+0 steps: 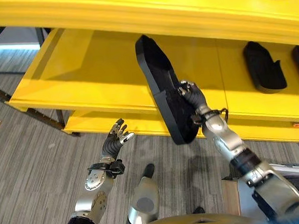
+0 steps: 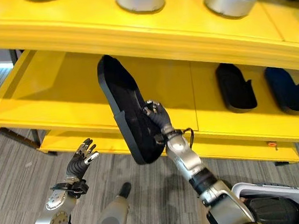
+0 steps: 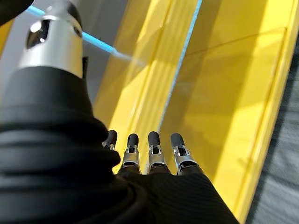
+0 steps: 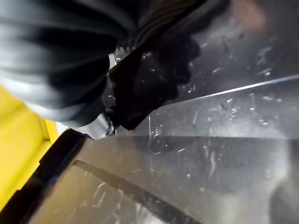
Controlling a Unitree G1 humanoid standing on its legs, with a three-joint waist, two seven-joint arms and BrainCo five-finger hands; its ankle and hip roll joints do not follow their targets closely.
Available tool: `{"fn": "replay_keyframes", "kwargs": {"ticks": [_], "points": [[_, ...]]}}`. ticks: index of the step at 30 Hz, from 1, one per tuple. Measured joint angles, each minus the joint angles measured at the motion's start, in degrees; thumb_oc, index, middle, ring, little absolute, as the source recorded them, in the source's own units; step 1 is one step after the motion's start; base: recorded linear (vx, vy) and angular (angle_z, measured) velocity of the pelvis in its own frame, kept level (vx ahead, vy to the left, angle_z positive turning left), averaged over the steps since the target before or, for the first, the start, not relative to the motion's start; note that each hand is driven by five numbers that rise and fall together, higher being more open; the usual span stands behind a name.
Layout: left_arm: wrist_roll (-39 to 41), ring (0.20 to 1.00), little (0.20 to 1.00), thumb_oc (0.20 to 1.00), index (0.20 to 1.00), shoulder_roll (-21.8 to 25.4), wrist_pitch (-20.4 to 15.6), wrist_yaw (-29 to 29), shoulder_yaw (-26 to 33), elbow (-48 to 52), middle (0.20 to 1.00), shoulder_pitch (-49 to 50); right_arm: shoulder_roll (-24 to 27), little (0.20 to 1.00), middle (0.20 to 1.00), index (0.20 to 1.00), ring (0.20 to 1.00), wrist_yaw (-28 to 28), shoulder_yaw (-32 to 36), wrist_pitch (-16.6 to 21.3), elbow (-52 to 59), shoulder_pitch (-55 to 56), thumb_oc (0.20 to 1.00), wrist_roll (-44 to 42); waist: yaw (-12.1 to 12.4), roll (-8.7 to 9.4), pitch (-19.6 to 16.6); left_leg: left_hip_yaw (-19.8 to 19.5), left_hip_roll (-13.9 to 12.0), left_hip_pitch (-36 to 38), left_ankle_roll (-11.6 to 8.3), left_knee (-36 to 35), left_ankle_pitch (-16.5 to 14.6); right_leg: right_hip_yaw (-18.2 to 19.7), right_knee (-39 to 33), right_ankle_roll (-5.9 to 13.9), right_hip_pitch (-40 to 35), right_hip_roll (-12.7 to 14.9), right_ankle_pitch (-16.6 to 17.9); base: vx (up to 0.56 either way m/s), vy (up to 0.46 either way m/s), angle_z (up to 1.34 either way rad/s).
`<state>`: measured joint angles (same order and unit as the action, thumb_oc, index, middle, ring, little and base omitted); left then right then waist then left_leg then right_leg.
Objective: Move parts from the plastic box to the shelf.
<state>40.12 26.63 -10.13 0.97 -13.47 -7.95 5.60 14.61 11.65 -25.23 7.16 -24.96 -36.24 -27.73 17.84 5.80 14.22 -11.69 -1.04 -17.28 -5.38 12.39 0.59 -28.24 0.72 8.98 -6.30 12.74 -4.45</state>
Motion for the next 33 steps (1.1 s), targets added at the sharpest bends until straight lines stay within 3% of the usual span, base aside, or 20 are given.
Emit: {"fn": "replay_keyframes", "kwargs": {"ticks": [6, 17, 23, 33], "points": [[2.2, 1.0, 1.0, 1.0, 1.0, 1.5, -0.1, 0.3, -1.8, 0.6, 1.0, -1.7, 0.4, 0.2, 0.2, 0.2, 0.2, 4.7, 2.5, 0.1, -10.9, -14.5, 0.2, -0.1, 1.4, -0.47, 3.3, -0.8, 0.9, -2.2, 0.33, 1.9, 0.0, -0.7, 1.8, 0.34, 1.7, 0.8, -0.2, -0.01, -0.018, 0.09], [4.2, 1.0, 1.0, 1.0, 1.0, 4.2, -0.4, 0.8, -7.3, 3.8, 1.0, -7.3, 7.1, 0.2, 0.2, 0.2, 0.2, 9.7, 4.4, 0.1, -27.3, -33.7, 0.2, -0.3, 1.6, -5.78, 10.2, -1.4, 2.3, -8.2, 1.43, 8.4, -0.9, 0.0, 13.7, 0.12, 8.9, 4.0, -4.7, -0.05, 0.028, 0.05], [4.2, 1.0, 1.0, 1.0, 1.0, 5.4, -0.4, 1.5, -9.9, 3.9, 1.0, -9.2, 10.0, 0.2, 0.2, 0.2, 0.2, 12.1, 4.0, -0.1, -33.0, -37.9, 0.2, 2.2, 0.6, -7.07, 11.7, -1.4, 3.3, -11.3, 1.96, 10.8, -1.2, 0.5, 17.3, 0.19, 12.2, 5.6, -5.7, -0.02, 0.016, 0.02], [4.2, 1.0, 1.0, 1.0, 1.0, 5.5, -1.7, 1.9, -11.8, 4.5, 1.0, -11.3, 11.8, 0.2, 0.2, 0.2, 0.2, 12.8, 4.0, -0.3, -42.6, -40.5, 0.2, 2.1, -0.5, -7.57, 12.0, -1.3, 3.9, -13.1, 2.07, 11.4, -1.2, 1.0, 20.4, 0.18, 15.0, 6.8, -6.9, 0.0, 0.003, 0.0]]}}
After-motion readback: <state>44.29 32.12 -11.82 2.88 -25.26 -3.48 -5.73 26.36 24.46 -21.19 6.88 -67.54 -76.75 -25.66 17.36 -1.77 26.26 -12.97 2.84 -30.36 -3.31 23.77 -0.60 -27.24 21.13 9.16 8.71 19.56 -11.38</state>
